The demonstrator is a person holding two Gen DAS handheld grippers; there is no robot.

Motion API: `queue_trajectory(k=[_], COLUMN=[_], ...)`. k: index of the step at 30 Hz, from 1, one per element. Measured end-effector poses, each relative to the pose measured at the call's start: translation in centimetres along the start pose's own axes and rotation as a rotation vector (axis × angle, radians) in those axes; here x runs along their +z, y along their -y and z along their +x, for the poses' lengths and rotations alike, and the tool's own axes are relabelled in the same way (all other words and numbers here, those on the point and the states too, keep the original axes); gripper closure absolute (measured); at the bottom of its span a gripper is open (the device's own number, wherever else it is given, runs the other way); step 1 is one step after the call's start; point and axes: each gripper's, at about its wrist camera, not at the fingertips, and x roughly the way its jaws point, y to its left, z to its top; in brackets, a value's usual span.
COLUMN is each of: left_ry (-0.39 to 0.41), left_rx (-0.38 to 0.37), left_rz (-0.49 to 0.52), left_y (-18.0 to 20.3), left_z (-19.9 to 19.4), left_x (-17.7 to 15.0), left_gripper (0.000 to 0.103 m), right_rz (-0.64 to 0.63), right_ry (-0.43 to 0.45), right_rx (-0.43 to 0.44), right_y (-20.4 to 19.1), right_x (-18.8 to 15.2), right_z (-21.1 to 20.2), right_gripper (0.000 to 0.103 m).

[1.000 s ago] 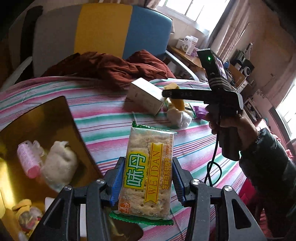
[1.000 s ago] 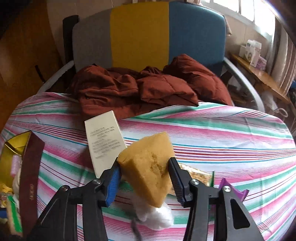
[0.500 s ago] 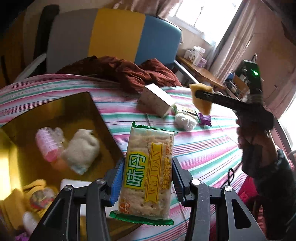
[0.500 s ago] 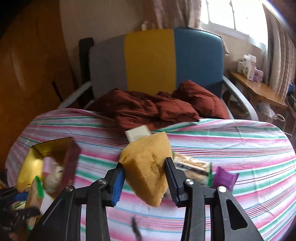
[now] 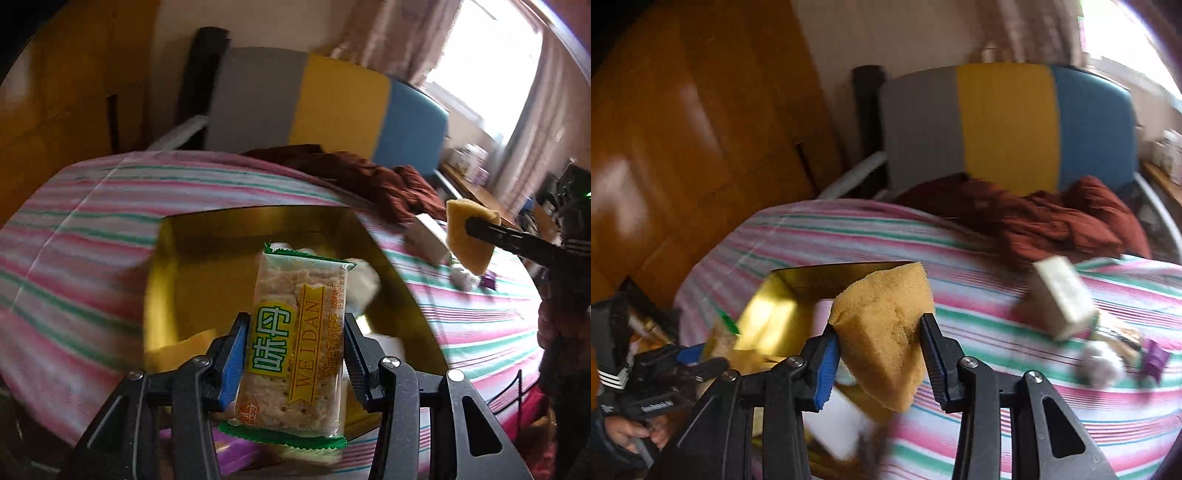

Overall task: Organize objects
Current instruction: 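Carry the cracker pack and sponge to the gold tray and release both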

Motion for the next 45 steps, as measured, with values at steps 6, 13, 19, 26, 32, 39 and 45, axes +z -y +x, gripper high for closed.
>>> queue_trajectory(k=[6,13,19,26,32,39,45], left_ry=[-0.017,-0.04,-0.037,0.014,0.031,0.05,0.071], left_rx=[0.039,0.04,0.013,-0.001,0.002,0.016,0.023], left_rz=[-0.062,-0.109,-0.102,-0.106,-0.118,-0.124,-0.111], left_y=[-3.7,-5.8,-5.8,-5.6,-5.9,-5.8,-5.4], left_z=[-0.2,0.3,0.2,-1.1,-1.6,-2.1,-2.8], left_x=[-2.4,-4.2,-4.9,-4.3,-4.0,-3.8,-3.6], left_gripper=[0.054,0.054,0.047,0.032,0.029,0.023,0.02], right_rz=[-0.058,-0.097,-0.091,-0.081,-0.084,-0.034,0.052], right_ry=[-0.044,-0.089,-0.104,-0.133,-0.178,-0.174,-0.122], right_rx=[0.078,0.102,0.097,0.055,-0.026,-0.01,0.008], right_y=[-5.7,-9.0,-9.5,-8.5,-7.5,-5.7,-3.8], right_x=[-0.2,-1.0,-1.5,-2.2,-3.6,-5.2,-6.3], right_z=[3.1,5.1,5.8,6.2,6.1,4.3,1.4], right_gripper=[0.062,0.062,0.062,0.061,0.057,0.048,0.034])
